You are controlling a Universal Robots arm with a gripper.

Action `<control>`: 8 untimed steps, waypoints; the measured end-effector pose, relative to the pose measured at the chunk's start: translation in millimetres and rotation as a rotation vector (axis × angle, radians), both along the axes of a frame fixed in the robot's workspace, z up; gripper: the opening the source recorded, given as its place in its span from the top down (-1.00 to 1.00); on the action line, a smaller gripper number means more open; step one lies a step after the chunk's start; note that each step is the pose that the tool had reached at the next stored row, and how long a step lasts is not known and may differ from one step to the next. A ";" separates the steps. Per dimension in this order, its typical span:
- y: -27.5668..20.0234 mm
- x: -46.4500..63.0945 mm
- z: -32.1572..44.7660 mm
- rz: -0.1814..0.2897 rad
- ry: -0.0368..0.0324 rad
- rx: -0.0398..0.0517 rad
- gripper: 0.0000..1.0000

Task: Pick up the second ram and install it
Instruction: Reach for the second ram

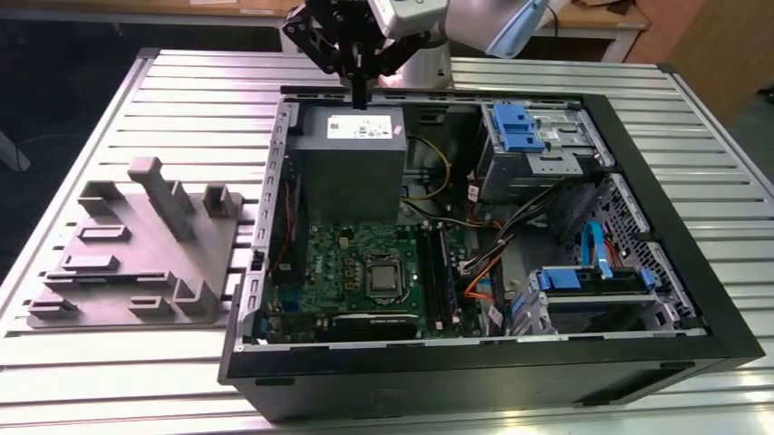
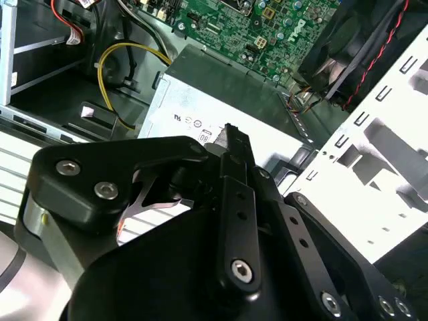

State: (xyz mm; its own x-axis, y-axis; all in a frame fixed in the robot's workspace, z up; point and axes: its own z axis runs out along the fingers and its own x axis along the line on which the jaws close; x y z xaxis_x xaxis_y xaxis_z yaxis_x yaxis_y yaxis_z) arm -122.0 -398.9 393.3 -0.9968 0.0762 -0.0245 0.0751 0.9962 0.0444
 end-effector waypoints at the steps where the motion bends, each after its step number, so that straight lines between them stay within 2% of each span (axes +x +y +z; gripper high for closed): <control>1: 0.0 0.0 0.0 0.000 0.0000 0.0000 0.86; 8: 0.0 -4.6 0.0 0.000 0.0000 0.0000 0.86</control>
